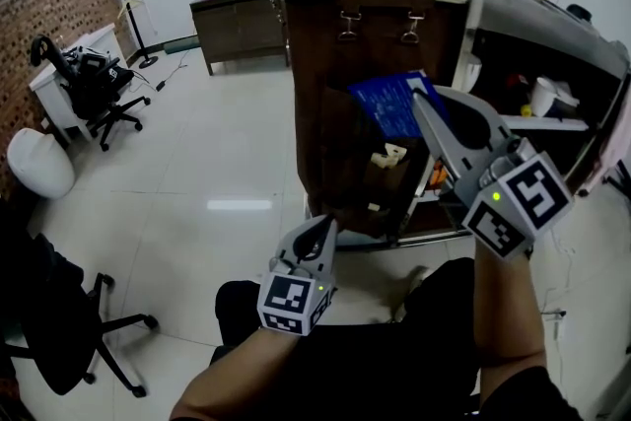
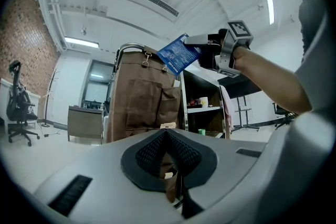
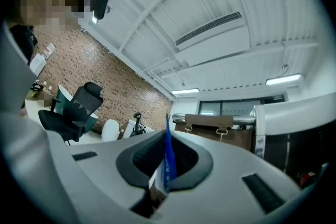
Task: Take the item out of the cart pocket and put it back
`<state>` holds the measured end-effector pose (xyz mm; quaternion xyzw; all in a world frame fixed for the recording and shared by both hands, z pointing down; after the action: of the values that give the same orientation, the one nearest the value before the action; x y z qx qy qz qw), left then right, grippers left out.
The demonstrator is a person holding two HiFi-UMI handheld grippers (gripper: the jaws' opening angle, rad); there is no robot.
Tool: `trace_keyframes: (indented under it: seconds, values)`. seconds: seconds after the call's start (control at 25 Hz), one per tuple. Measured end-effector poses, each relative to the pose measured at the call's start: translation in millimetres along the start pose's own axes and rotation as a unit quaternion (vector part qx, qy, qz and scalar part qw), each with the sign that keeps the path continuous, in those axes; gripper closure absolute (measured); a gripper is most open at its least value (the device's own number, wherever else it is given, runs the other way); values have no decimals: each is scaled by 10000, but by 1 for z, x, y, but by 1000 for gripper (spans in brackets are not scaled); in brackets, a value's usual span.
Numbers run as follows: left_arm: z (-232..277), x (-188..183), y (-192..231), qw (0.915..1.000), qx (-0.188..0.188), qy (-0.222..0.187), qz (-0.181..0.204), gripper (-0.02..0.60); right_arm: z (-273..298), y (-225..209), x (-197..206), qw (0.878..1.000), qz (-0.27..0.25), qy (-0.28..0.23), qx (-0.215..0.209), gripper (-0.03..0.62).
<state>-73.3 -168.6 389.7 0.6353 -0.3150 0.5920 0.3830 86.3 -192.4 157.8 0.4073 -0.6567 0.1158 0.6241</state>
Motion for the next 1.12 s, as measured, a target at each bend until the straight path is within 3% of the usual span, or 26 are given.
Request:
trace_keyframes:
  seconds: [0.24, 0.48, 1.12]
  values:
    - [1, 1, 1, 10000, 12, -3, 17, 581, 21, -12, -25, 9996, -156, -239, 25, 569]
    - [1, 1, 0, 10000, 13, -1, 13, 581, 53, -23, -27, 9992, -379, -98, -4, 569]
    - [1, -1, 3, 10000, -40, -29, 2, 581, 121, -44, 44, 9944, -464, 951, -65, 569]
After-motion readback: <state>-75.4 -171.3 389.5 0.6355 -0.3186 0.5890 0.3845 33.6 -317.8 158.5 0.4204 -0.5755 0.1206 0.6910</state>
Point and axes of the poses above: the fingertips, and each gripper's own axes: z forward along the fingers, y to its left, x out of its underside, the point moved 6 cm from there along -z, backward along the fingers, and after that the axes turned 5 degrees about -z, right-handed, at the moved point
